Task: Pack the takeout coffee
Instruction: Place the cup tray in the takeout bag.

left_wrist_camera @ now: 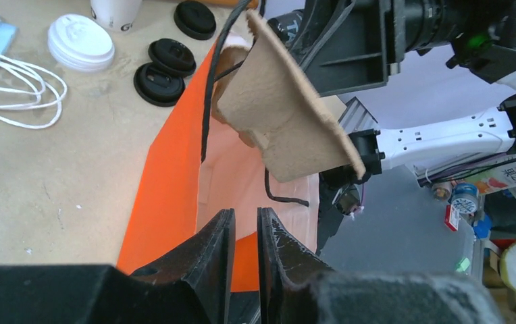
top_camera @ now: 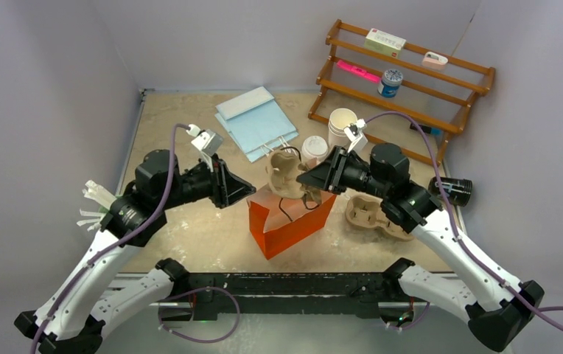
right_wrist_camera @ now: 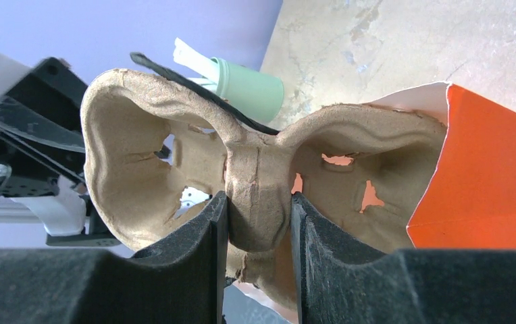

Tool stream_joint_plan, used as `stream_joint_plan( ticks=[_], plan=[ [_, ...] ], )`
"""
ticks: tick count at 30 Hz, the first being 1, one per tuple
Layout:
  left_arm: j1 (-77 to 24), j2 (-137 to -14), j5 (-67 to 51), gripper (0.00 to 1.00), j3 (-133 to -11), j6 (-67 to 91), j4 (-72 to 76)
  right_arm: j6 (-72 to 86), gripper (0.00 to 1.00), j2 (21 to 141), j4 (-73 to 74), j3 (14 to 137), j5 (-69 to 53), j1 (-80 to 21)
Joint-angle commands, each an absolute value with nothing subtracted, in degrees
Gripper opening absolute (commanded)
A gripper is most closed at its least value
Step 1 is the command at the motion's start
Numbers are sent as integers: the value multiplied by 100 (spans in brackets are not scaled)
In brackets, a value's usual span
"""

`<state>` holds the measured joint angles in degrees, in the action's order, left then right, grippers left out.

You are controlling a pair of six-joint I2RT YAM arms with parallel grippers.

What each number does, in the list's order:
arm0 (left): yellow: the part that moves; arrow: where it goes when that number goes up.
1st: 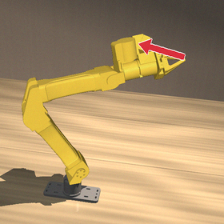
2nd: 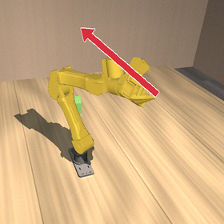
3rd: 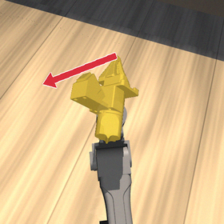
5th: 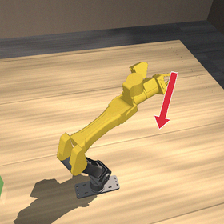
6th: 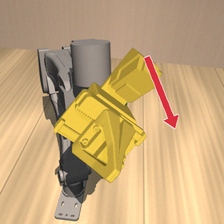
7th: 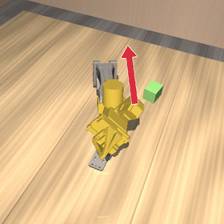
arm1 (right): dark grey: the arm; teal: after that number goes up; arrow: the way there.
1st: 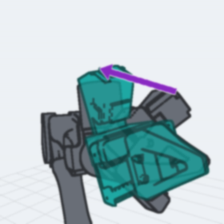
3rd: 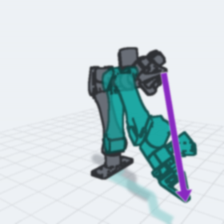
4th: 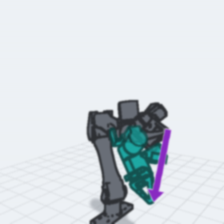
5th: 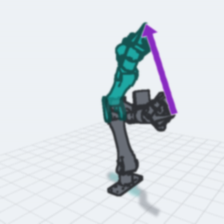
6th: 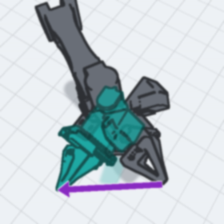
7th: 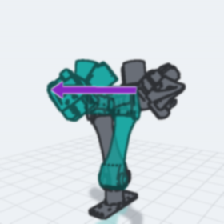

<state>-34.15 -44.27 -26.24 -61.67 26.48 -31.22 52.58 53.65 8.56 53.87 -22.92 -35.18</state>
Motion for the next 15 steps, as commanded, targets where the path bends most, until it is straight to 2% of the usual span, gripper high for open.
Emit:
stream_joint_plan(
  ticks=[1,9,15],
  plan=[
    [-3431,-4446,-2854,21,-6015,2904,-2367,5579,27,5237,560,5423,-2030,-3489],
    [-3668,-4570,-2540,39,-5662,2718,-1905,5829,26,5358,520,5367,-1957,-3489],
    [-4261,-4774,-2247,39,-5565,2500,-1515,5930,26,5396,462,5344,-1929,-3489]
  ],
)
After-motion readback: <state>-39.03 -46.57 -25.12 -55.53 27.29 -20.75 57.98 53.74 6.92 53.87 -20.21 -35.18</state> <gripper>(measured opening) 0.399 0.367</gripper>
